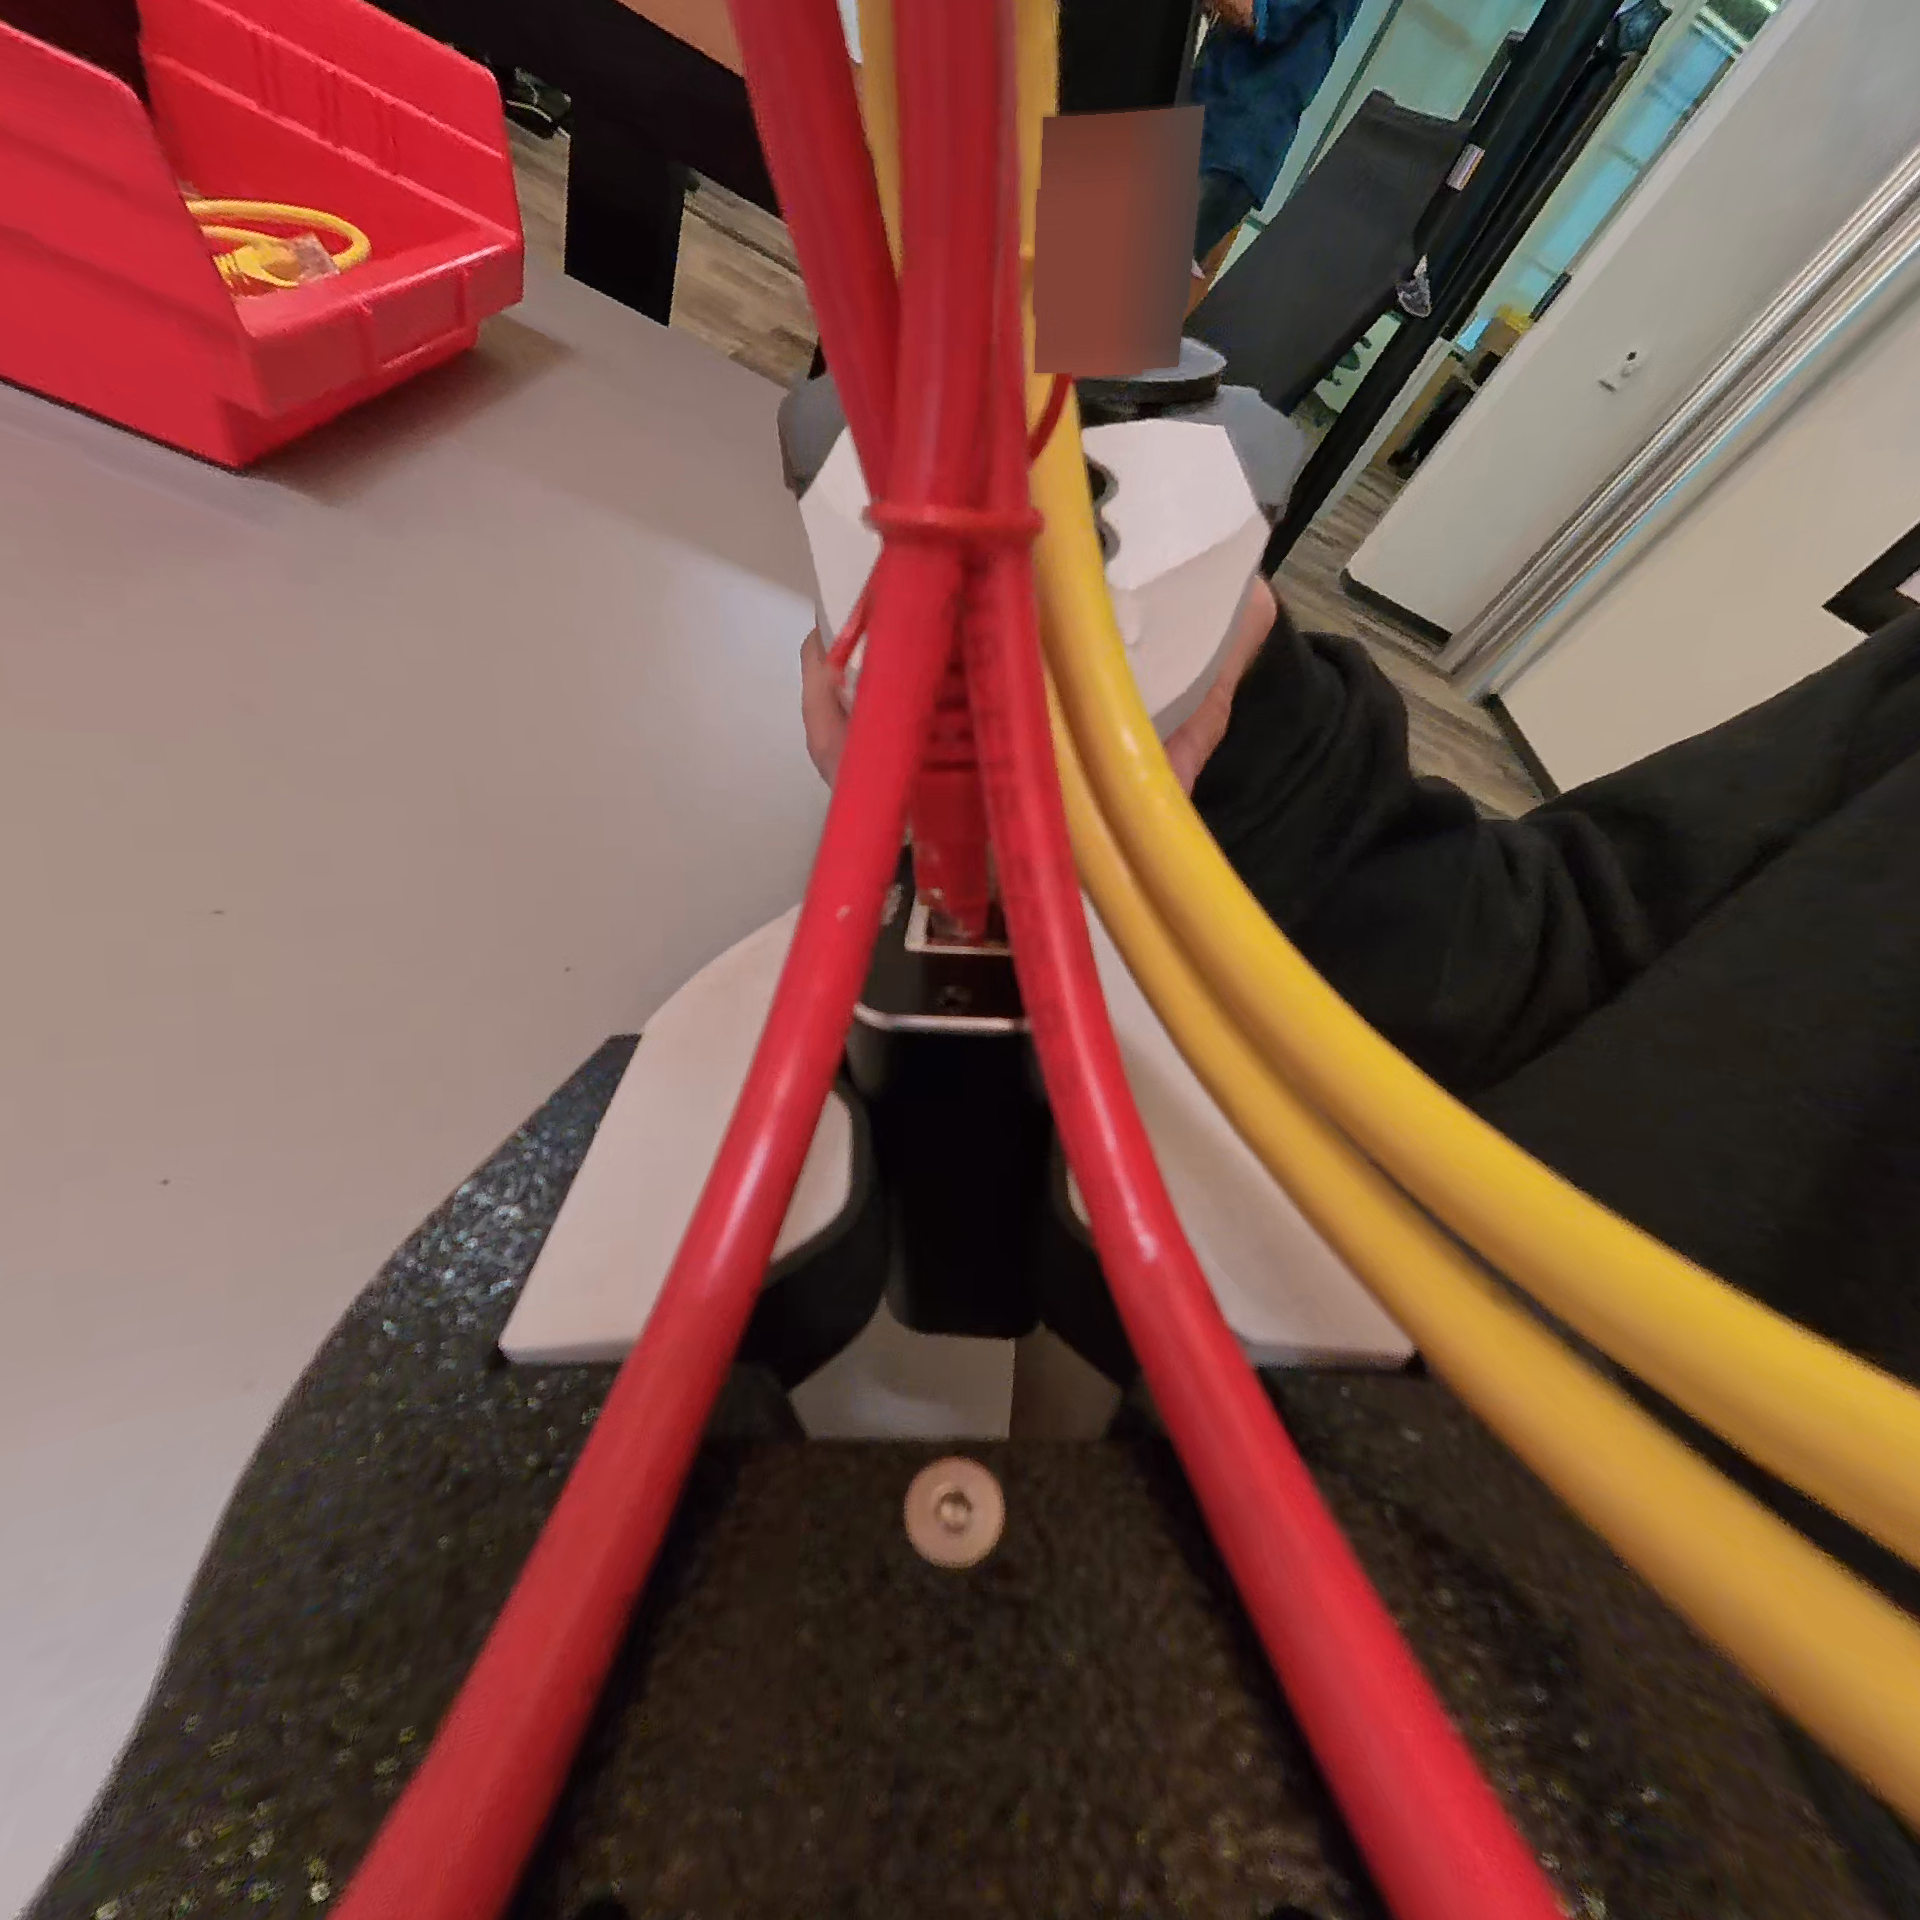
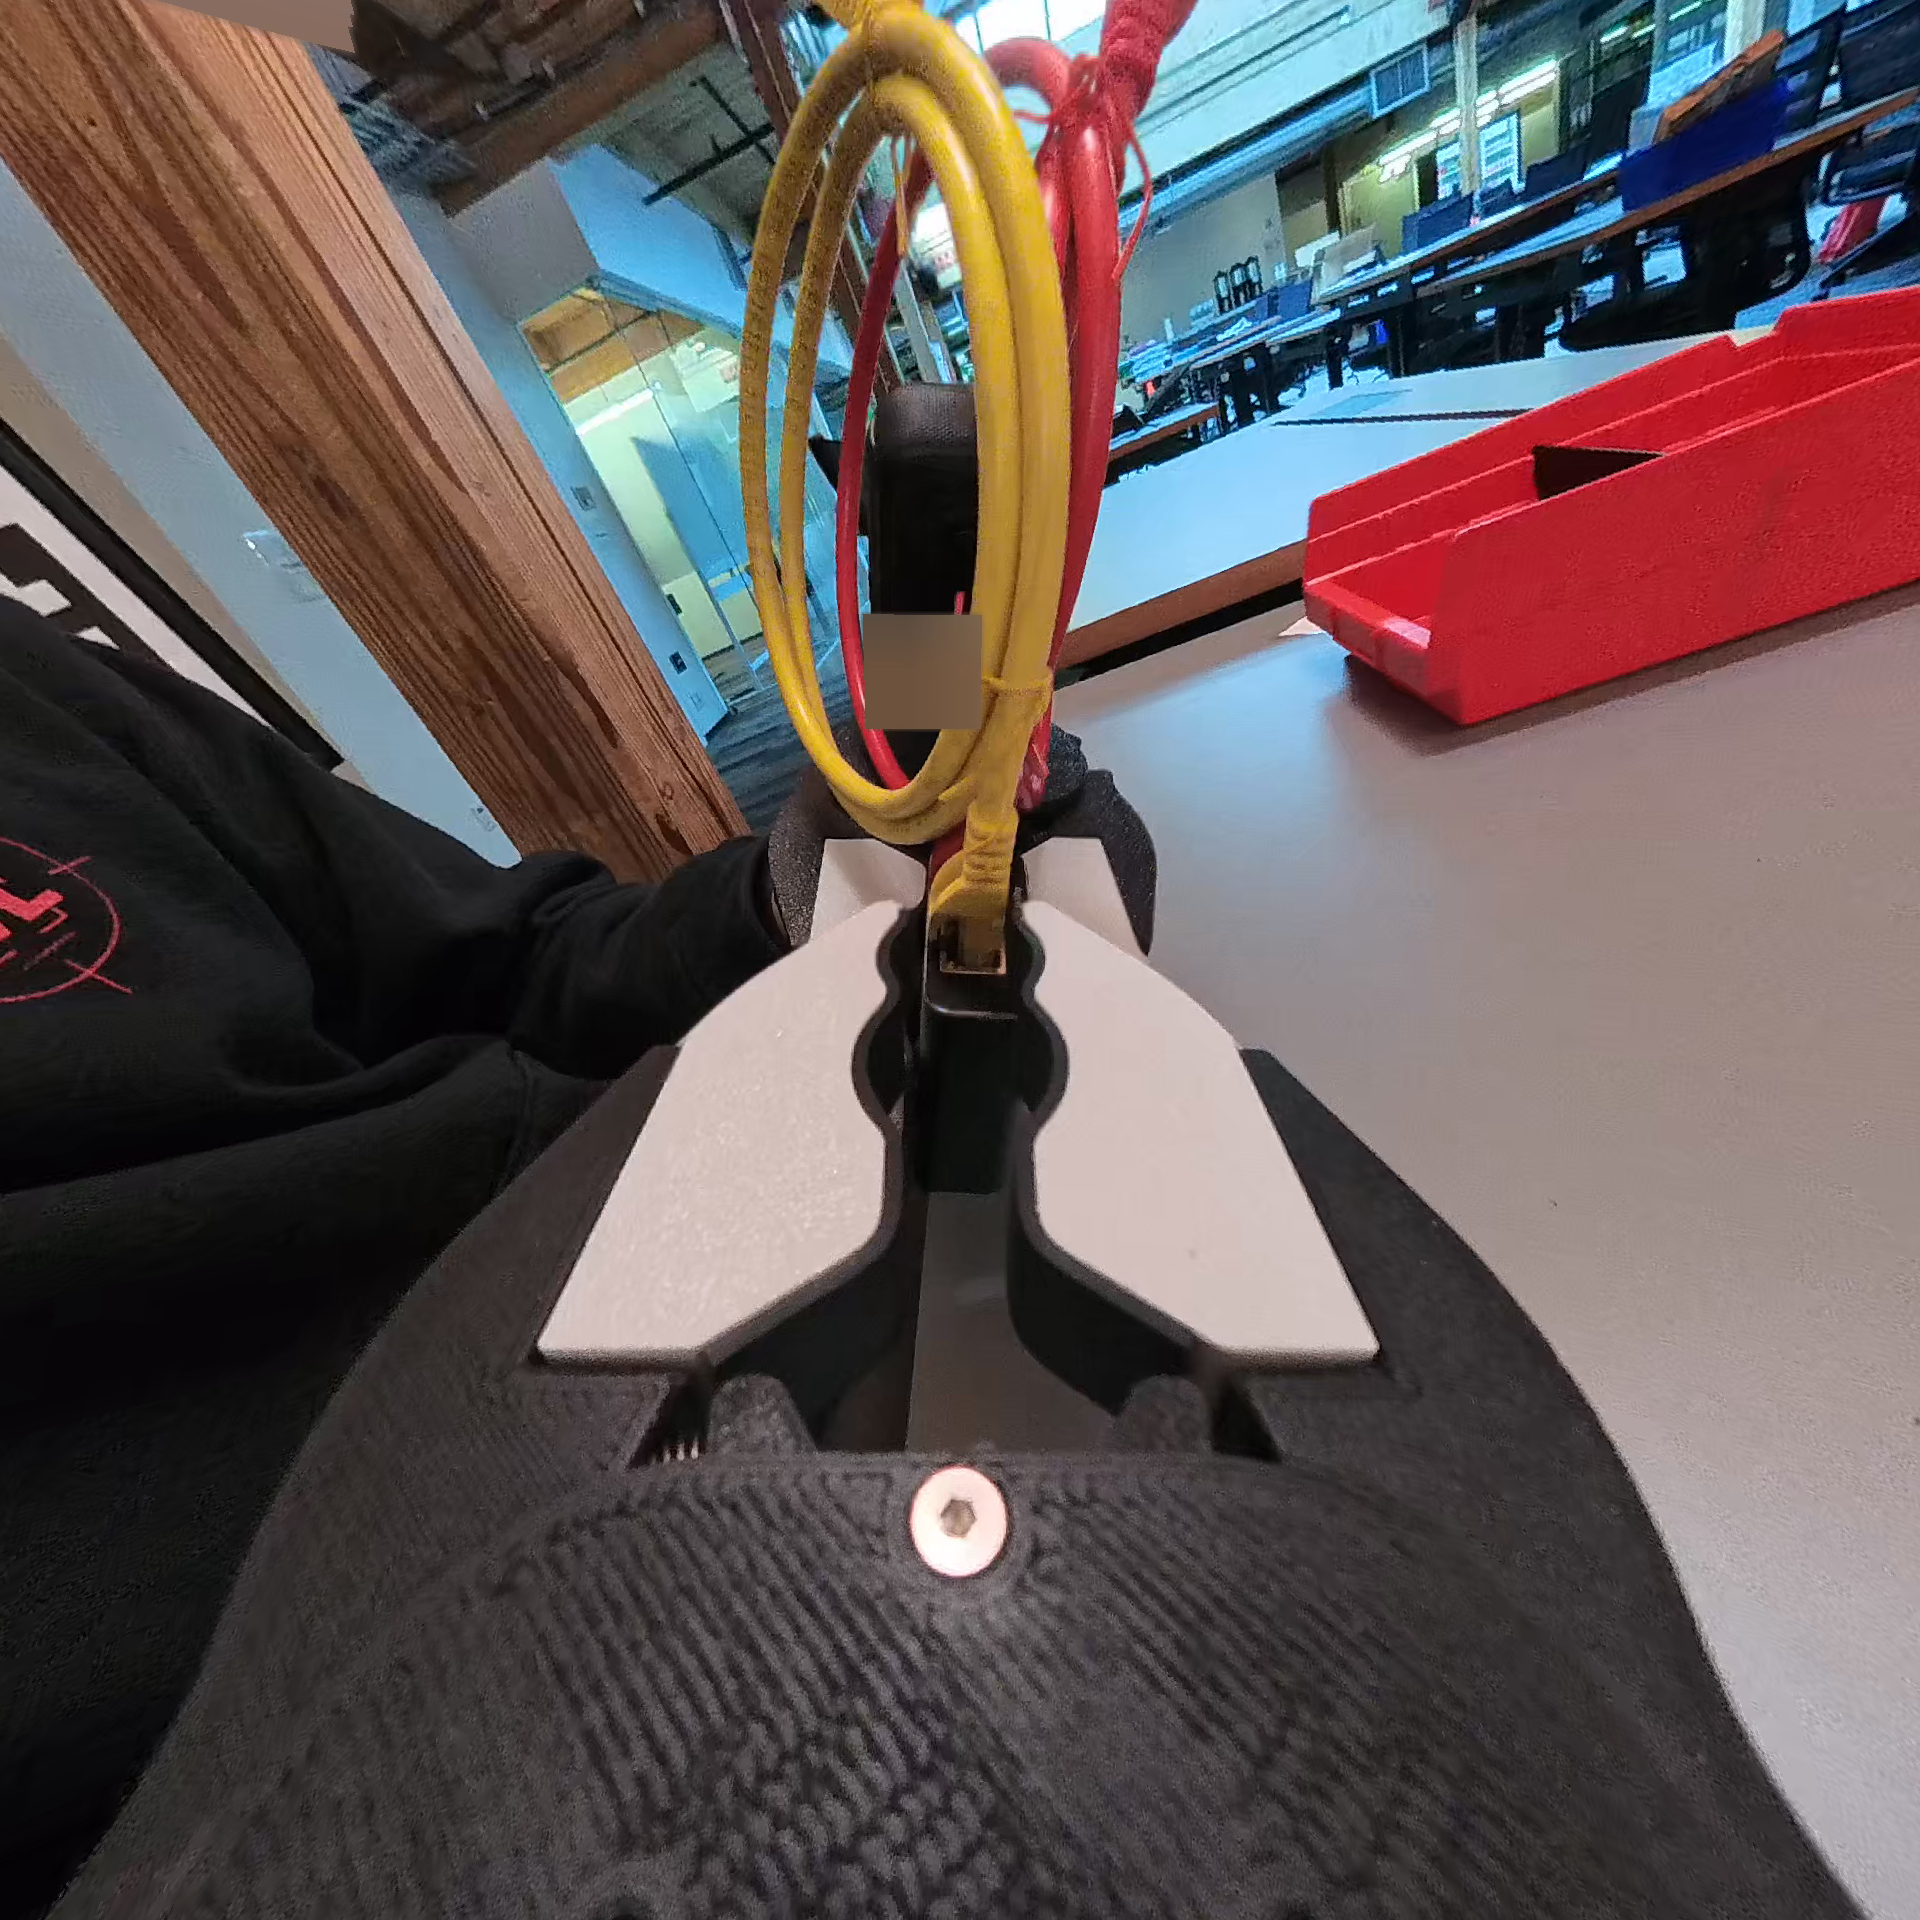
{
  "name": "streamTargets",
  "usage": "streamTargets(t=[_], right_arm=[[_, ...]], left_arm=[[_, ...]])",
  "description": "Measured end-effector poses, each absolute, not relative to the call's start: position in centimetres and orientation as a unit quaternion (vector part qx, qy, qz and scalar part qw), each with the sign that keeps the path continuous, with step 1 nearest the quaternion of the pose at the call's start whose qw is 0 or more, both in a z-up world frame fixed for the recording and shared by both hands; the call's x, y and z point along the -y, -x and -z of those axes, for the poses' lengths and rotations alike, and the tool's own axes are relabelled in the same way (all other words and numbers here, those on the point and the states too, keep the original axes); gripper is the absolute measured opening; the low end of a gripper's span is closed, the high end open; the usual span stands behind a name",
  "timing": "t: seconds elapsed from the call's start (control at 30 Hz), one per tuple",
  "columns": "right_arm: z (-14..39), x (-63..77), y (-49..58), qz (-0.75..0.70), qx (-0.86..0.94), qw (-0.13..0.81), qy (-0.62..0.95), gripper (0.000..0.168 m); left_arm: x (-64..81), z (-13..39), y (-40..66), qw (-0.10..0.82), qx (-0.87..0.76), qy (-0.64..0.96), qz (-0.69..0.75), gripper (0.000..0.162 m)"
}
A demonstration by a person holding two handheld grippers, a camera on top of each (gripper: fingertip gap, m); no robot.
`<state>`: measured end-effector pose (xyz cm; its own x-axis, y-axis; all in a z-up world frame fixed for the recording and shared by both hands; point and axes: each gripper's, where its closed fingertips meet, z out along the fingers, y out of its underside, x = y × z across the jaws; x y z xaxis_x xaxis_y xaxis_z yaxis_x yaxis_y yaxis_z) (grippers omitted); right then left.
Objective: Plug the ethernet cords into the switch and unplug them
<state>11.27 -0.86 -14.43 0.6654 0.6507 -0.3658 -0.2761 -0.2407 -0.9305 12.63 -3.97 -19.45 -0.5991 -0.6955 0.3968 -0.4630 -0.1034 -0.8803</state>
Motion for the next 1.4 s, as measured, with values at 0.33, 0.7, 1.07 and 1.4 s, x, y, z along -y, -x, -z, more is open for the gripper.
streamTargets(t=[0.33, 0.7, 1.07, 1.4], right_arm=[[14.5, 0.2, -10.9, -0.386, 0.13, 0.602, 0.687, 0.014], [15.3, -0.4, -10.6, -0.388, 0.129, 0.595, 0.692, 0.016], [14.9, -1.3, -11.3, -0.379, 0.104, 0.611, 0.687, 0.014], [14.1, -1.3, -12.7, -0.392, 0.07, 0.647, 0.65, 0.014]], left_arm=[[3.2, 19.9, -12.7, 0.139, -0.687, 0.428, 0.57, 0.031], [2.5, 20.5, -12.8, 0.152, -0.697, 0.421, 0.56, 0.031], [2.6, 19.5, -13.0, 0.109, -0.65, 0.419, 0.625, 0.039], [2.9, 20.0, -13.1, 0.113, -0.659, 0.417, 0.615, 0.033]])
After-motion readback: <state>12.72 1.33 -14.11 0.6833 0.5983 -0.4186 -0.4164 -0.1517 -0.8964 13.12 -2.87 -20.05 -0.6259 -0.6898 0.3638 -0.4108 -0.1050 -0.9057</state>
